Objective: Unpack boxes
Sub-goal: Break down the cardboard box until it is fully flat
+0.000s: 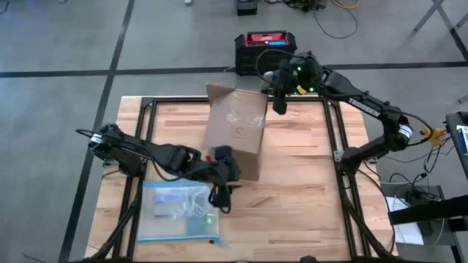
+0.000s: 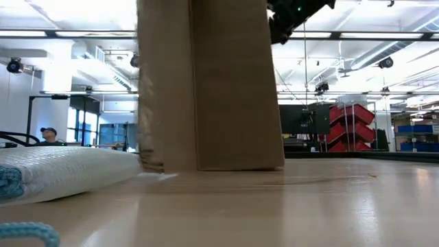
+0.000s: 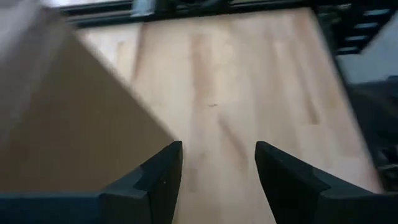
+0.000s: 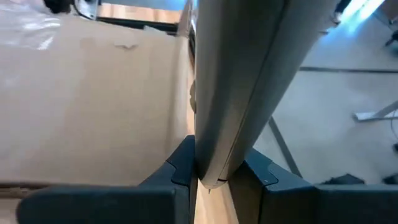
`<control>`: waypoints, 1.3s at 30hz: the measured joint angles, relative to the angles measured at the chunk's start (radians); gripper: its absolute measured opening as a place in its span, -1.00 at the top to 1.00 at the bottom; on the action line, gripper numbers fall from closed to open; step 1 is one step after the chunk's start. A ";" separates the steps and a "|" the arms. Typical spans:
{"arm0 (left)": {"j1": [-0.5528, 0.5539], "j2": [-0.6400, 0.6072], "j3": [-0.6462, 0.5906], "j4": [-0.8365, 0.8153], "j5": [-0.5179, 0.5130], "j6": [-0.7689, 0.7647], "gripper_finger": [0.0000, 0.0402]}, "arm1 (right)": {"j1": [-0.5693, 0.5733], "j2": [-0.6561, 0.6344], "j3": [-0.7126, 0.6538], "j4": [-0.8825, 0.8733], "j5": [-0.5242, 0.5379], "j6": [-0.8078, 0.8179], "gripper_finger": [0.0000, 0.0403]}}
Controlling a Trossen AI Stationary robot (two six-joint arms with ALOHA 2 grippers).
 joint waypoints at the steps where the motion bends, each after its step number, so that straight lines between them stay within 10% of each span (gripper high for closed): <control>1: 0.004 -0.004 -0.005 -0.013 -0.010 0.005 0.08 | 0.003 -0.007 0.000 -0.020 -0.001 0.000 0.77; 39: 0.226 -0.164 -0.009 -0.183 -0.033 0.204 0.10 | 0.039 -0.217 -0.004 -0.278 -0.003 0.066 0.77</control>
